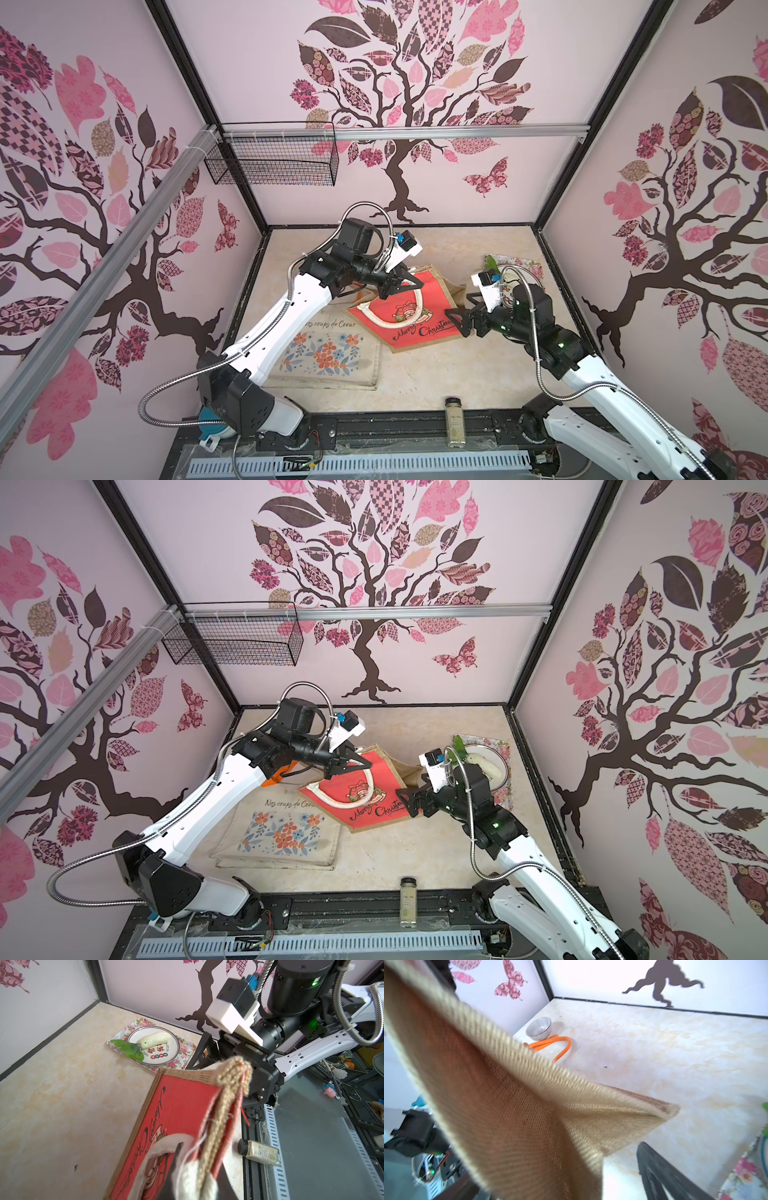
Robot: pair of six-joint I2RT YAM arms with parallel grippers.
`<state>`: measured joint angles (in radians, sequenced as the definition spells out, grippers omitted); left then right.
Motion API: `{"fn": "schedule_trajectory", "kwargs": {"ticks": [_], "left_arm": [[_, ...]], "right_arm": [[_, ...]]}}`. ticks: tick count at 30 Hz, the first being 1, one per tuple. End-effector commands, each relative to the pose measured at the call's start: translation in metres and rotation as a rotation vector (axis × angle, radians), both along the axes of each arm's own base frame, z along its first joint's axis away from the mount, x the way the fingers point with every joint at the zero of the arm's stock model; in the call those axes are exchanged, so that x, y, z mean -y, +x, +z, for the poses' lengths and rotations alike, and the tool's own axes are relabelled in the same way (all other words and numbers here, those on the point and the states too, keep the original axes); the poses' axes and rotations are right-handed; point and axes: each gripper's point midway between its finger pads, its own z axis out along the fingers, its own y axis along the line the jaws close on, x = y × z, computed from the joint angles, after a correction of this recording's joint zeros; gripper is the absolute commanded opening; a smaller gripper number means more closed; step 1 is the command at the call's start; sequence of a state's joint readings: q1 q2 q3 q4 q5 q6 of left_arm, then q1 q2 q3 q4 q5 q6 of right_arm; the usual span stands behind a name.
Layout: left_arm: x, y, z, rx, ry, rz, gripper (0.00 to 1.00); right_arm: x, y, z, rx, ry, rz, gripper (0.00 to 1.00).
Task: Put away the canvas bag
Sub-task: Press the canvas bag at the center of the board.
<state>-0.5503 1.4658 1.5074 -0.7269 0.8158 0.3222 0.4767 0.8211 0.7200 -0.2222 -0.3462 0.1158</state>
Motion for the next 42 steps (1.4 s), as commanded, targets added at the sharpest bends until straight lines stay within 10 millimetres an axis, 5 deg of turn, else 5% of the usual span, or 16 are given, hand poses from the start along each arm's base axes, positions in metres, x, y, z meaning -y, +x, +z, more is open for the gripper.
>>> {"fn": "schedule_trajectory", "kwargs": {"ticks": [1, 4, 10, 14, 22, 26, 30, 35, 39, 40, 42], "left_arm": [[0.001, -0.006, 0.009, 0.024, -0.036, -0.019, 0.0], [0.002, -0.006, 0.008, 0.02, -0.037, -0.021, 0.0], [0.001, -0.004, 0.01, 0.031, -0.043, -0.007, 0.0], [-0.001, -0.003, 0.009, 0.042, -0.034, 0.007, 0.0], [-0.003, -0.002, 0.014, 0.045, -0.029, 0.022, 0.0], [-0.001, -0.005, 0.019, 0.044, -0.051, 0.007, 0.0], [0.001, -0.008, 0.019, 0.028, -0.064, -0.011, 0.0], [0.003, -0.009, 0.015, 0.009, -0.066, -0.026, 0.0], [0.005, -0.009, 0.01, -0.009, -0.058, -0.03, 0.0], [0.005, -0.008, 0.01, -0.003, -0.054, -0.026, 0.0], [0.003, -0.007, 0.01, 0.006, -0.047, -0.017, 0.0]], "right_arm": [[-0.017, -0.012, 0.013, -0.005, 0.044, 0.118, 1.0], [-0.033, -0.027, 0.014, -0.041, 0.101, 0.239, 0.96], [-0.03, -0.029, 0.005, -0.055, 0.082, 0.237, 0.9], [-0.012, -0.016, -0.001, -0.063, 0.023, 0.093, 1.0], [0.006, -0.022, -0.002, -0.134, 0.007, -0.008, 1.0], [-0.003, -0.028, -0.018, -0.205, 0.01, 0.046, 1.0], [-0.026, -0.034, -0.007, -0.173, 0.095, 0.192, 0.94], [-0.037, -0.033, 0.019, -0.052, 0.151, 0.268, 0.71], [-0.036, -0.03, 0.017, -0.042, 0.122, 0.266, 0.41], [-0.035, -0.029, 0.013, -0.048, 0.11, 0.255, 0.32], [-0.033, -0.027, 0.01, -0.047, 0.093, 0.238, 0.0]]}}
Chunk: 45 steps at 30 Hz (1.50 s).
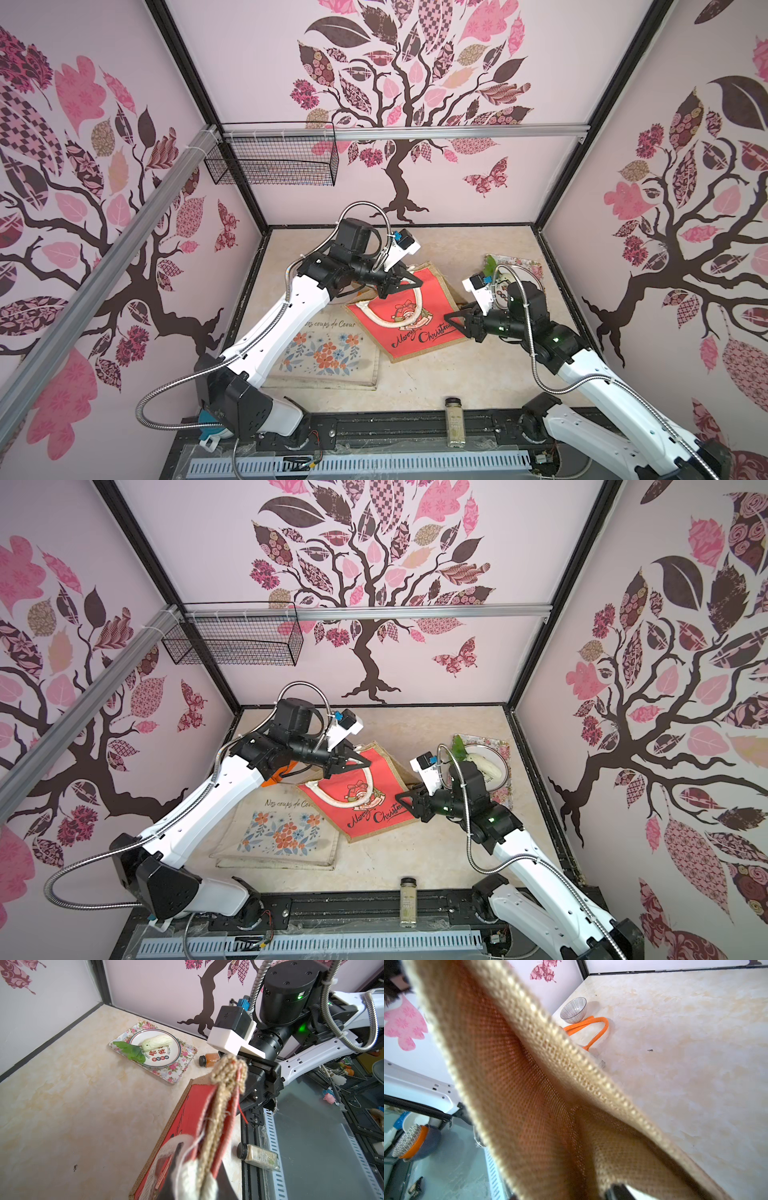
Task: Put away the canvas bag
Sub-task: Press the canvas bag at the center of the board.
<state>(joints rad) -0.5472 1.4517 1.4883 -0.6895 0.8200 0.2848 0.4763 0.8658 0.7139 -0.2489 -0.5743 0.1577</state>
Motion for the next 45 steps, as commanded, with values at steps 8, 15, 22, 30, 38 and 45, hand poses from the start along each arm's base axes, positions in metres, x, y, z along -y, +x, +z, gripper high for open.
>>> {"fn": "schedule_trajectory", "kwargs": {"ticks": [8, 15, 22, 30, 38, 45], "left_arm": [[-0.002, -0.004, 0.012, 0.038, -0.029, -0.002, 0.0], [-0.002, -0.01, 0.016, 0.026, -0.049, -0.03, 0.0], [-0.002, -0.026, 0.023, 0.009, -0.073, -0.098, 0.0], [-0.001, -0.03, 0.027, -0.016, -0.097, -0.119, 0.0], [0.0, -0.032, 0.03, -0.008, -0.12, -0.13, 0.0], [0.002, -0.028, 0.026, -0.017, -0.114, -0.122, 0.0]], "right_arm": [[0.004, 0.003, 0.04, 0.152, 0.036, -0.032, 0.72], [0.044, 0.001, 0.098, 0.381, 0.01, -0.223, 1.0], [0.013, 0.008, 0.13, 0.43, 0.042, -0.064, 1.0], [-0.022, 0.016, 0.095, 0.305, 0.073, 0.105, 0.99], [-0.014, 0.017, 0.06, 0.296, 0.033, 0.066, 0.66], [-0.012, 0.013, 0.049, 0.285, 0.049, 0.059, 0.07]]}}
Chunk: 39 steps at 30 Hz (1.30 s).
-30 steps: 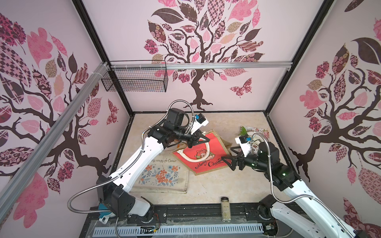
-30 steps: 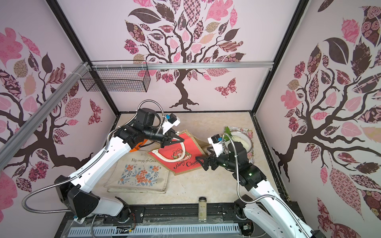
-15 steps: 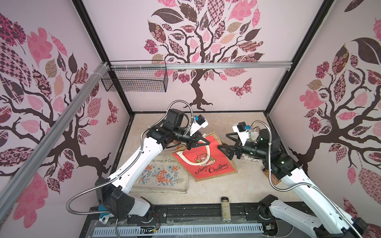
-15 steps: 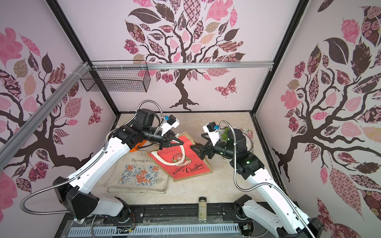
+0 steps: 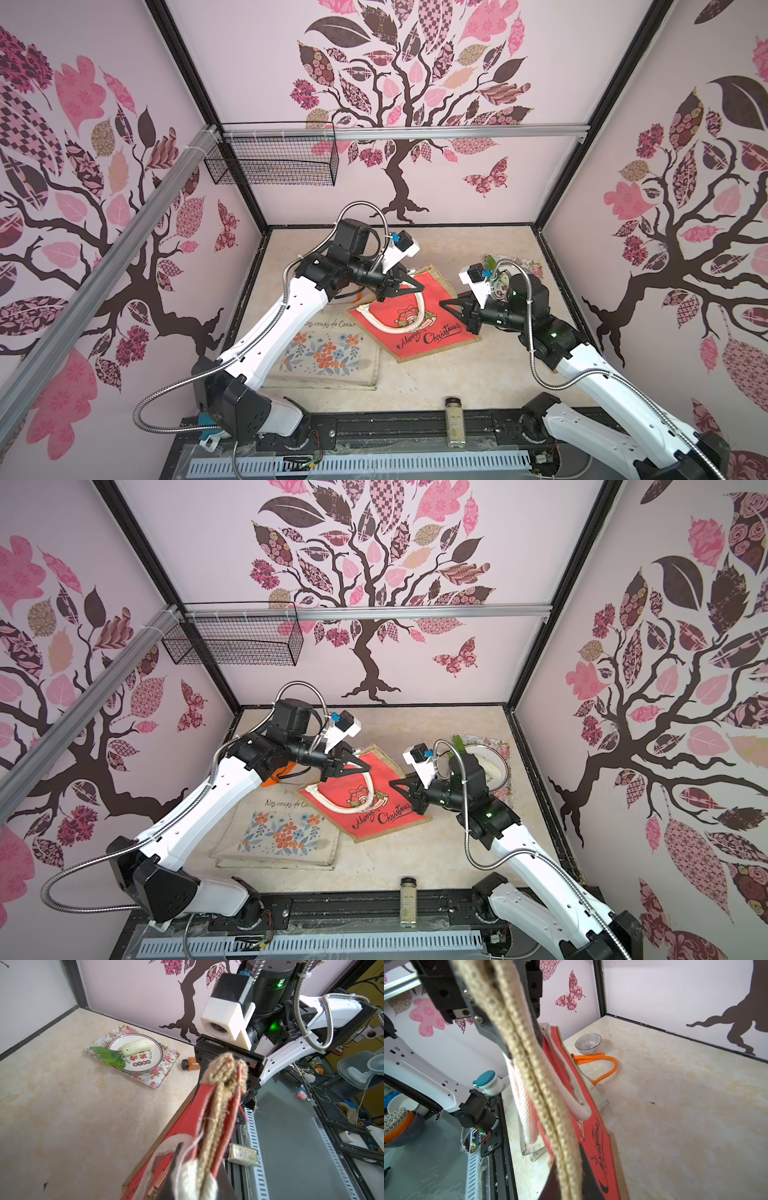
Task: Put away the canvas bag
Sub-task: Press the canvas bag at the center of the board.
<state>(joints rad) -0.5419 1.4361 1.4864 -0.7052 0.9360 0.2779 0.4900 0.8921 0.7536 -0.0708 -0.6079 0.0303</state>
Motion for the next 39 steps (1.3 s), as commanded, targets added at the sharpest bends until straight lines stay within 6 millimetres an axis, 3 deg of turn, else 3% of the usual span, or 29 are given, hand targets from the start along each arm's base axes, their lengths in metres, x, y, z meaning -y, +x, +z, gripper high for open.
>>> {"fn": "schedule_trajectory", "kwargs": {"ticks": [1, 2, 3, 4, 6, 9, 10, 11, 12, 13, 14, 17, 18, 19, 20, 22, 26, 27, 30, 31, 33, 34, 36, 37, 39], "left_arm": [[0.001, -0.008, 0.015, 0.03, -0.06, -0.037, 0.0], [0.001, -0.009, 0.016, 0.031, -0.061, -0.036, 0.0], [0.001, -0.008, 0.016, 0.033, -0.06, -0.034, 0.0], [0.001, -0.008, 0.016, 0.034, -0.06, -0.033, 0.0], [0.0, -0.008, 0.015, 0.04, -0.057, -0.032, 0.0], [0.0, -0.009, 0.015, 0.046, -0.058, -0.03, 0.0], [0.0, -0.008, 0.016, 0.049, -0.062, -0.029, 0.0], [-0.001, -0.009, 0.015, 0.048, -0.062, -0.03, 0.0], [0.0, -0.009, 0.015, 0.049, -0.063, -0.035, 0.0], [0.0, -0.01, 0.013, 0.045, -0.064, -0.044, 0.0], [0.0, -0.01, 0.013, 0.041, -0.065, -0.045, 0.0], [0.001, -0.008, 0.013, 0.039, -0.063, -0.038, 0.0], [0.0, -0.008, 0.014, 0.042, -0.063, -0.034, 0.0], [0.0, -0.008, 0.014, 0.045, -0.064, -0.032, 0.0], [0.0, -0.007, 0.014, 0.047, -0.063, -0.027, 0.0], [-0.001, -0.014, 0.016, 0.058, -0.079, -0.059, 0.0], [-0.002, -0.012, 0.016, 0.072, -0.08, -0.041, 0.0], [-0.002, -0.011, 0.015, 0.073, -0.071, -0.032, 0.0], [-0.002, -0.007, 0.013, 0.07, -0.06, -0.015, 0.0], [-0.002, -0.006, 0.013, 0.07, -0.059, -0.011, 0.0], [-0.002, -0.007, 0.013, 0.067, -0.061, -0.018, 0.0], [-0.002, -0.007, 0.013, 0.067, -0.062, -0.019, 0.0], [-0.002, -0.006, 0.013, 0.072, -0.059, -0.01, 0.0], [-0.002, -0.004, 0.013, 0.075, -0.056, 0.001, 0.0], [-0.003, -0.001, 0.012, 0.08, -0.047, 0.021, 0.0]], "right_arm": [[0.004, 0.003, 0.0, 0.006, 0.008, -0.034, 0.11], [0.005, 0.004, -0.001, -0.002, 0.008, -0.041, 0.24], [0.005, 0.005, -0.004, -0.016, 0.007, -0.05, 0.54], [0.006, 0.006, -0.006, -0.031, 0.005, -0.057, 0.66], [0.006, 0.006, -0.012, -0.053, 0.003, -0.061, 0.73], [0.005, 0.004, -0.022, -0.085, 0.005, -0.054, 0.73], [0.004, 0.003, -0.024, -0.096, 0.005, -0.05, 0.68], [0.004, 0.003, -0.026, -0.103, 0.004, -0.05, 0.57], [0.005, 0.003, -0.028, -0.11, 0.006, -0.051, 0.22], [0.005, 0.003, -0.029, -0.117, 0.005, -0.056, 0.04], [0.005, 0.002, -0.031, -0.123, 0.006, -0.056, 0.0], [0.007, 0.002, -0.035, -0.139, 0.008, -0.072, 0.03], [0.008, 0.002, -0.037, -0.148, 0.005, -0.079, 0.16], [0.009, 0.003, -0.04, -0.156, 0.001, -0.09, 0.44], [0.011, 0.004, -0.042, -0.168, -0.006, -0.108, 0.56], [0.015, 0.006, -0.049, -0.187, -0.026, -0.139, 0.64], [0.018, 0.005, -0.056, -0.2, -0.017, -0.153, 0.56], [0.016, 0.002, -0.057, -0.202, -0.01, -0.139, 0.47], [0.017, 0.0, -0.061, -0.215, 0.001, -0.14, 0.07], [0.018, 0.001, -0.062, -0.217, 0.003, -0.148, 0.01], [0.019, 0.001, -0.063, -0.218, 0.004, -0.159, 0.03], [0.02, 0.002, -0.065, -0.225, 0.001, -0.17, 0.08], [0.021, 0.004, -0.068, -0.243, -0.008, -0.182, 0.47], [0.021, 0.004, -0.07, -0.254, -0.012, -0.183, 0.56], [0.018, 0.002, -0.072, -0.272, -0.011, -0.164, 0.65]]}}
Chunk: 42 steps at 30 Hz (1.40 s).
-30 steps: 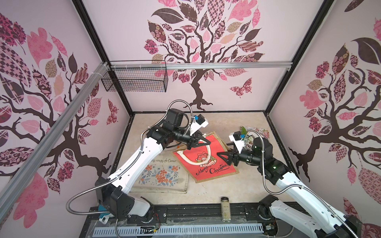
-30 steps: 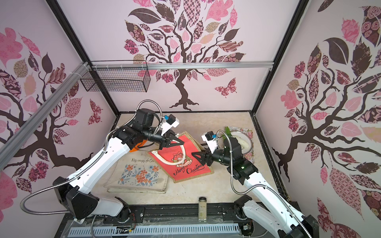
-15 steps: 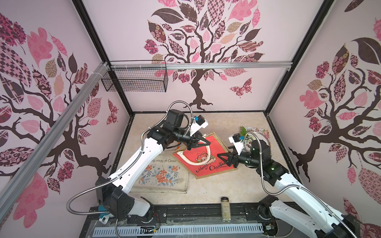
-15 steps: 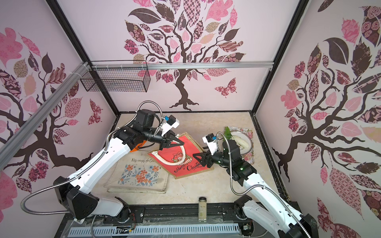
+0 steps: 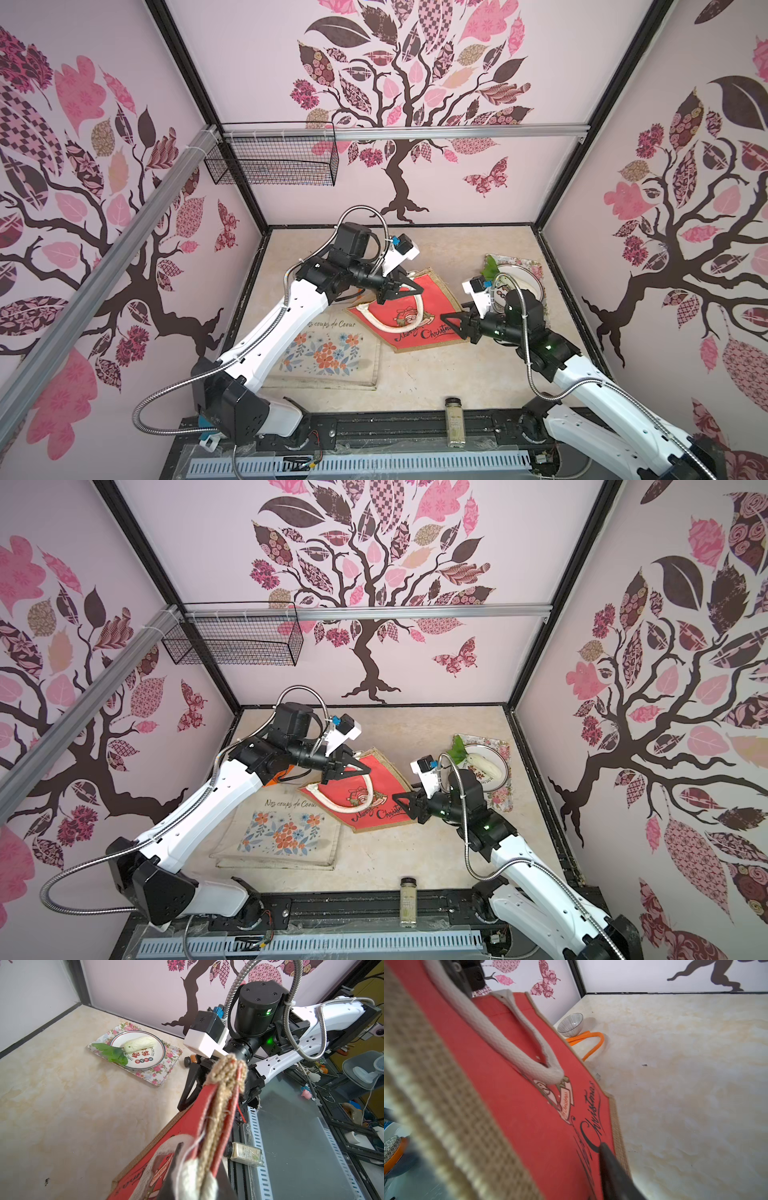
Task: Put away the canvas bag
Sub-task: Press the canvas bag at the center of the board, then place the canvas bag at the center of the board.
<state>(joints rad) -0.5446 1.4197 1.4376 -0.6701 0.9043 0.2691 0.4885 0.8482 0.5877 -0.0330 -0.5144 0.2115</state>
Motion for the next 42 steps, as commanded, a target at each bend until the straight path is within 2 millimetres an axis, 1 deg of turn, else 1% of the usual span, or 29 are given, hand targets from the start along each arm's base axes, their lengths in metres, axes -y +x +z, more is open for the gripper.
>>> {"fn": "schedule_trajectory", "kwargs": {"ticks": [1, 3, 4, 5, 6, 7, 8, 11, 12, 13, 15, 16, 19, 20, 21, 22, 24, 27, 31, 34, 36, 37, 40, 42], "left_arm": [[-0.001, -0.005, 0.021, 0.074, -0.061, -0.015, 0.0], [-0.001, -0.006, 0.018, 0.073, -0.062, -0.03, 0.0], [-0.001, -0.005, 0.016, 0.07, -0.057, -0.025, 0.0], [0.0, -0.004, 0.013, 0.067, -0.051, -0.028, 0.0], [0.0, -0.003, 0.013, 0.065, -0.05, -0.028, 0.0], [0.001, -0.002, 0.012, 0.061, -0.048, -0.025, 0.0], [0.001, -0.001, 0.013, 0.06, -0.047, -0.019, 0.0], [0.0, 0.005, 0.01, 0.062, -0.036, 0.012, 0.0], [0.0, 0.005, 0.011, 0.062, -0.038, 0.014, 0.0], [0.001, 0.006, 0.01, 0.058, -0.038, 0.015, 0.0], [0.001, 0.007, 0.01, 0.055, -0.038, 0.019, 0.0], [0.001, 0.008, 0.009, 0.053, -0.034, 0.023, 0.0], [0.0, 0.013, 0.006, 0.058, -0.021, 0.049, 0.0], [0.0, 0.017, 0.004, 0.062, -0.013, 0.067, 0.05], [-0.001, 0.022, 0.003, 0.065, -0.001, 0.095, 0.22], [-0.003, 0.029, 0.001, 0.069, 0.01, 0.141, 0.36], [-0.007, 0.04, 0.0, 0.095, 0.025, 0.213, 0.5], [-0.014, 0.047, 0.006, 0.146, 0.013, 0.282, 0.74], [-0.025, 0.055, 0.018, 0.209, -0.029, 0.382, 0.97], [-0.025, 0.053, 0.022, 0.22, -0.04, 0.398, 0.98], [-0.026, 0.057, 0.022, 0.227, -0.022, 0.434, 0.98], [-0.028, 0.061, 0.023, 0.225, -0.013, 0.469, 0.98], [-0.043, 0.076, 0.027, 0.182, -0.006, 0.623, 0.98], [-0.056, 0.084, 0.022, 0.12, -0.027, 0.746, 0.98]], "right_arm": [[0.001, -0.003, -0.014, -0.061, -0.017, -0.002, 0.68], [0.003, -0.003, -0.015, -0.069, 0.006, -0.021, 0.8], [0.006, -0.001, -0.015, -0.071, 0.027, -0.052, 0.83], [0.005, -0.005, -0.011, -0.051, 0.047, -0.036, 0.81], [0.003, -0.01, -0.007, -0.025, 0.061, -0.009, 0.77], [0.004, -0.01, -0.005, -0.018, 0.07, -0.015, 0.69], [0.005, -0.008, -0.005, -0.02, 0.067, -0.03, 0.64], [0.006, -0.005, -0.013, -0.055, 0.04, -0.041, 0.57], [0.005, -0.004, -0.017, -0.073, 0.032, -0.04, 0.5], [0.004, -0.004, -0.02, -0.088, 0.027, -0.04, 0.37], [0.003, -0.002, -0.024, -0.11, 0.025, -0.04, 0.06], [0.003, -0.002, -0.026, -0.115, 0.025, -0.044, 0.0], [0.005, 0.001, -0.027, -0.122, 0.037, -0.069, 0.0], [0.004, 0.001, -0.026, -0.127, 0.045, -0.07, 0.0], [0.003, 0.0, -0.024, -0.136, 0.06, -0.063, 0.0], [0.001, -0.001, -0.022, -0.142, 0.077, -0.055, 0.0], [-0.002, -0.004, -0.019, -0.166, 0.117, -0.04, 0.0], [-0.009, -0.009, -0.017, -0.213, 0.182, 0.0, 0.0], [-0.015, -0.014, -0.014, -0.282, 0.289, 0.039, 0.0], [-0.006, -0.003, -0.02, -0.346, 0.33, -0.014, 0.0], [0.013, 0.016, -0.032, -0.415, 0.35, -0.113, 0.0], [0.019, 0.022, -0.037, -0.439, 0.358, -0.134, 0.0], [0.029, 0.031, -0.043, -0.465, 0.354, -0.161, 0.0], [0.032, 0.036, -0.051, -0.476, 0.313, -0.191, 0.0]]}}
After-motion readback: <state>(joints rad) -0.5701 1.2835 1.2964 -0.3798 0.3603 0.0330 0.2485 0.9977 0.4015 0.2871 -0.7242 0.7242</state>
